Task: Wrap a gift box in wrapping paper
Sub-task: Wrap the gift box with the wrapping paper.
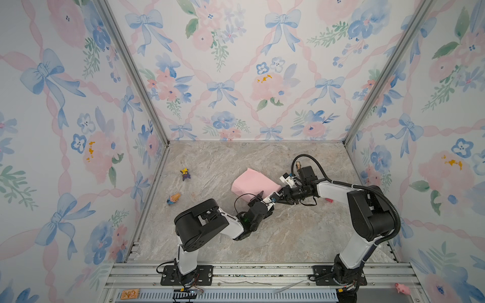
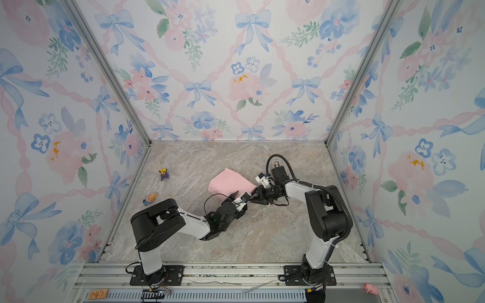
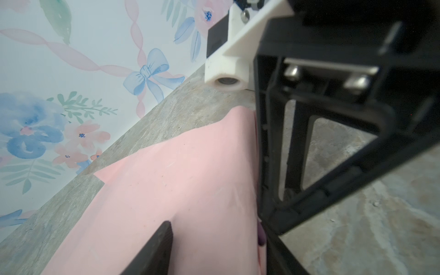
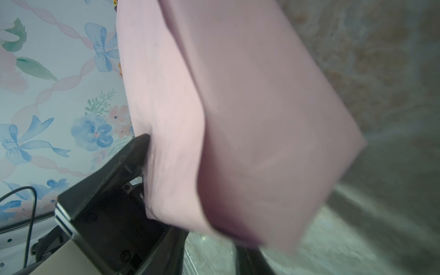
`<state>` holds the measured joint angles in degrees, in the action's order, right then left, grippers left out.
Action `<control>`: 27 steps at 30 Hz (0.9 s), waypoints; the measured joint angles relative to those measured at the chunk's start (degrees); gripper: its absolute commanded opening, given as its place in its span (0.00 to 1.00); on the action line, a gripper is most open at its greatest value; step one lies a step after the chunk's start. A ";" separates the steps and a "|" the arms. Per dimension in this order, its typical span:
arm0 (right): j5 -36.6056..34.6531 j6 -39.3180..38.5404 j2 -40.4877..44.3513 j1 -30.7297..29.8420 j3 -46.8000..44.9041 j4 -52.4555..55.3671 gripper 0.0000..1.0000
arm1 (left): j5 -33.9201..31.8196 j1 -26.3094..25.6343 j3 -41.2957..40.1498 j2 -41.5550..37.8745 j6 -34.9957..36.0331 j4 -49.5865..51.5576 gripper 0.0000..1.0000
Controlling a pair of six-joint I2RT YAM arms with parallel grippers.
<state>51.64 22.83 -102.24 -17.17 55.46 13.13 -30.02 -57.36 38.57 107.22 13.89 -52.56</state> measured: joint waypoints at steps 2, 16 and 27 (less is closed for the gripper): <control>0.00 0.72 -0.24 0.00 -0.28 -0.85 0.43 | 0.02 0.00 0.00 0.02 0.00 -0.02 0.59; 0.00 3.37 -1.20 0.31 -1.51 -3.76 0.58 | 0.00 0.00 0.00 0.11 0.26 -0.11 0.59; -1.36 3.37 -1.18 1.14 -2.64 -4.20 0.63 | 0.00 0.00 0.00 0.15 0.42 -0.13 0.59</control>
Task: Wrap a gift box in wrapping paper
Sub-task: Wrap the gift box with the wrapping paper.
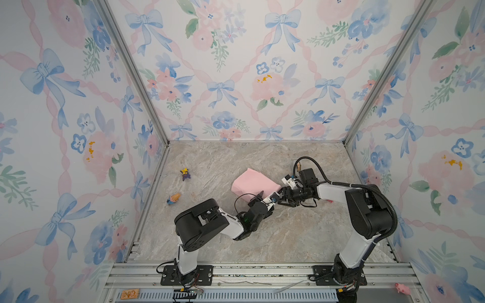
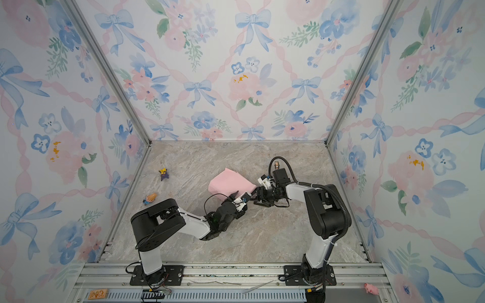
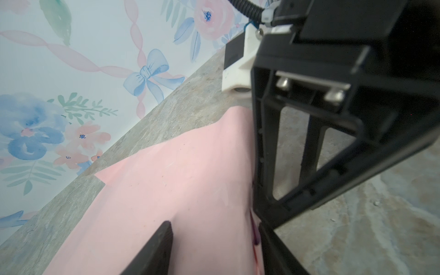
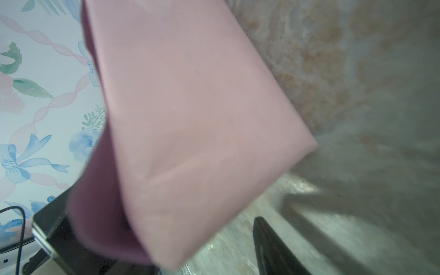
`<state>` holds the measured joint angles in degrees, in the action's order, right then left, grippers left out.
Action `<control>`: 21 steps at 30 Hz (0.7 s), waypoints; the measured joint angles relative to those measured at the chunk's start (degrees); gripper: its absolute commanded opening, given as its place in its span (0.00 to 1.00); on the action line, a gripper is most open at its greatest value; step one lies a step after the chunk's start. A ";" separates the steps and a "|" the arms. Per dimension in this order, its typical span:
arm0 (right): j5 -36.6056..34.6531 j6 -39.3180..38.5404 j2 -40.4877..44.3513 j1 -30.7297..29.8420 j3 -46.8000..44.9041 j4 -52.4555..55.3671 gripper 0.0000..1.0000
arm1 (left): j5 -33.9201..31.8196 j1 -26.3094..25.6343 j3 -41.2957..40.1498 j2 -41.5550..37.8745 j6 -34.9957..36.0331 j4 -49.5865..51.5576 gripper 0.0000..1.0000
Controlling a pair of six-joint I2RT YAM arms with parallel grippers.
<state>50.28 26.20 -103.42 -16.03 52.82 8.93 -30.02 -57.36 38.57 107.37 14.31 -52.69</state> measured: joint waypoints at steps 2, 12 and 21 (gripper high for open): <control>-0.17 -0.02 0.00 0.24 -0.44 0.00 0.63 | 0.00 0.00 0.02 0.00 0.02 -0.02 0.59; -0.13 -0.98 5.42 1.75 -4.48 1.09 0.34 | 0.00 0.00 0.02 0.00 0.02 -0.02 0.59; -0.44 3.80 6.62 0.15 -6.99 -4.11 0.09 | 0.00 0.00 0.02 0.00 0.02 -0.02 0.59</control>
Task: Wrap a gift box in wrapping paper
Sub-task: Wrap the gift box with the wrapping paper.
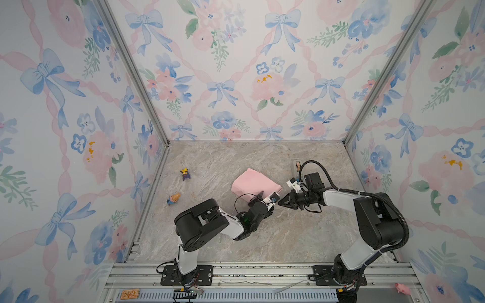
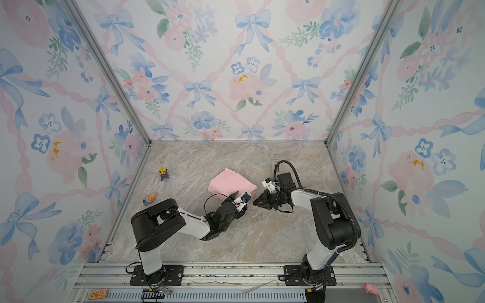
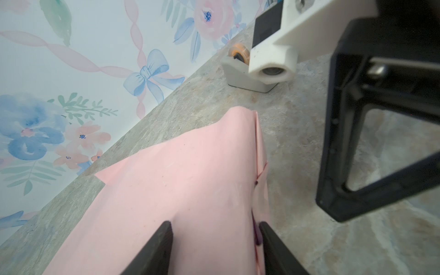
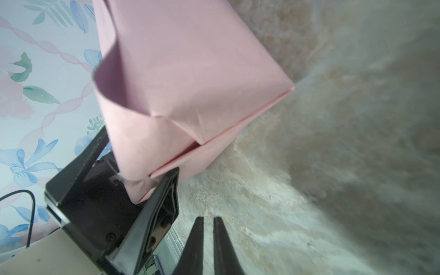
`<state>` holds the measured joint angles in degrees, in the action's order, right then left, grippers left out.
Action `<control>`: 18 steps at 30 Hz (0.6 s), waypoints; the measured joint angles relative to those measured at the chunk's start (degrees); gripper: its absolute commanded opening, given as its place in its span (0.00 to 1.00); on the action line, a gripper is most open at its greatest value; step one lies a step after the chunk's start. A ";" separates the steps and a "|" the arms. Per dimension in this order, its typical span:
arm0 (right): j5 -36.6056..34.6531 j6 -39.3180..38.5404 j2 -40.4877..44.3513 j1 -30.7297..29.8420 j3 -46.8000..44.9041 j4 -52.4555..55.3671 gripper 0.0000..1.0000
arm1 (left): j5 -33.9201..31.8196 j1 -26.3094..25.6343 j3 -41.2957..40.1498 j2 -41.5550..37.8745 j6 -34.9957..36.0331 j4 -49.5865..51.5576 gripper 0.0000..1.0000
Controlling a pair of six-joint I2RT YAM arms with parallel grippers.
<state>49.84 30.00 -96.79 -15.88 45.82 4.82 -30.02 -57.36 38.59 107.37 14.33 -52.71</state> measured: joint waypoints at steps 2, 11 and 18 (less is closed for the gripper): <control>-0.13 1.40 -1.25 -1.16 0.39 -2.05 0.06 | 0.00 0.00 0.00 0.00 0.00 0.00 0.59; -0.20 8.15 -6.40 -4.48 2.69 -9.97 0.03 | 0.00 0.00 0.00 0.00 0.00 -0.02 0.59; -1.73 9.01 -4.92 -4.28 2.67 -10.84 0.03 | -0.04 0.13 0.00 0.02 -0.02 -0.02 0.59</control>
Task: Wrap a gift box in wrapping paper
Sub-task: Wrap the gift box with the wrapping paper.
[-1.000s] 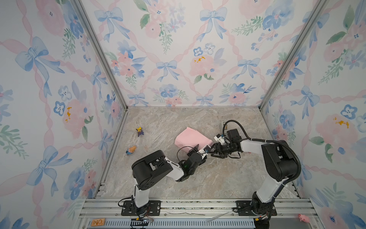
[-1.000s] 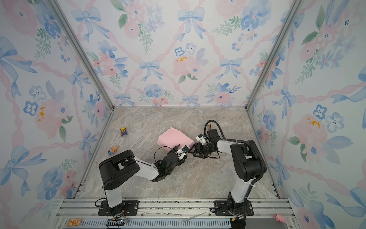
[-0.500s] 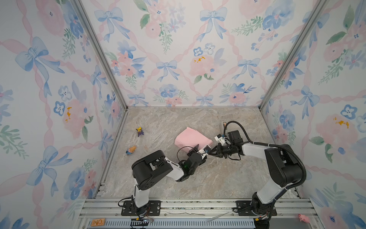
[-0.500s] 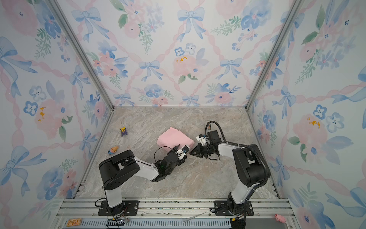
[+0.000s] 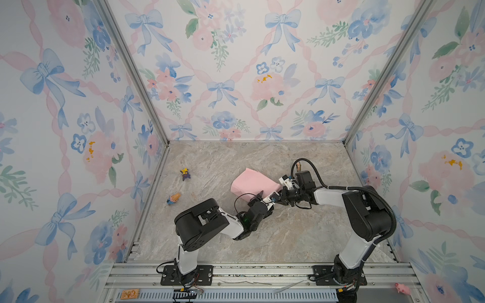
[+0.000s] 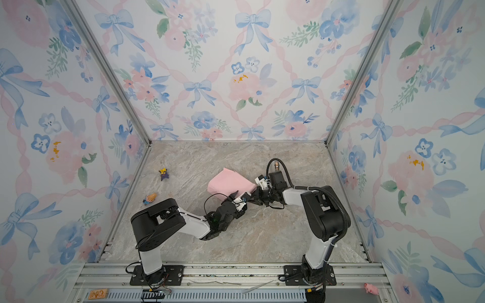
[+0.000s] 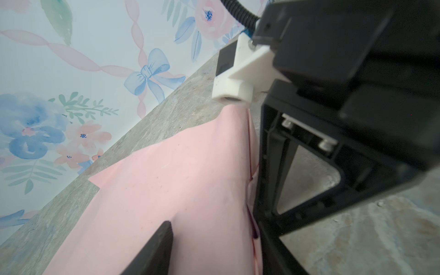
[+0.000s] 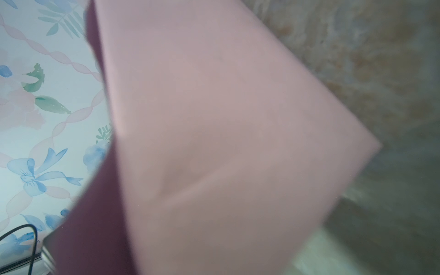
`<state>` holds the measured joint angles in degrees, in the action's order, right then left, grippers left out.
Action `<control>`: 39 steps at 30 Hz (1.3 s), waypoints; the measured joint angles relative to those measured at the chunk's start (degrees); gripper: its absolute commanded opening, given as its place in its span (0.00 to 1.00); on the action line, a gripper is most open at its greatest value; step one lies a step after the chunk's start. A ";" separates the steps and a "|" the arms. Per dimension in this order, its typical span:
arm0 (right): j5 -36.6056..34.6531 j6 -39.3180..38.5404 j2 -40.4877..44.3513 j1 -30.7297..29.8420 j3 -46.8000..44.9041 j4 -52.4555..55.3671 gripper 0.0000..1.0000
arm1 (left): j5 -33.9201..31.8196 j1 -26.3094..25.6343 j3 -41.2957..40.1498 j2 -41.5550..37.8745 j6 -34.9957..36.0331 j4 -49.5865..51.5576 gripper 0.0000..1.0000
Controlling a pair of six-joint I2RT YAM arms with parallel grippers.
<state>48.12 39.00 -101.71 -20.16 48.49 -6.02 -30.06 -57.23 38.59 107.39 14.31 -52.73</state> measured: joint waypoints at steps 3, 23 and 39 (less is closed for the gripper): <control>-0.61 0.00 2.12 0.59 -0.02 0.28 0.03 | 0.02 0.04 0.00 0.04 0.00 -0.07 0.59; -1.49 -4.48 11.76 0.00 0.33 6.51 0.03 | 0.04 0.04 0.07 0.09 0.00 -0.11 0.59; -4.04 -4.92 4.63 -0.68 5.51 6.95 0.02 | 0.04 0.04 0.11 0.09 0.00 -0.09 0.59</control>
<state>44.07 34.09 -97.08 -20.84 54.00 0.93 -30.02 -57.19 38.70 107.48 14.31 -52.82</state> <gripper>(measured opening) 0.045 0.586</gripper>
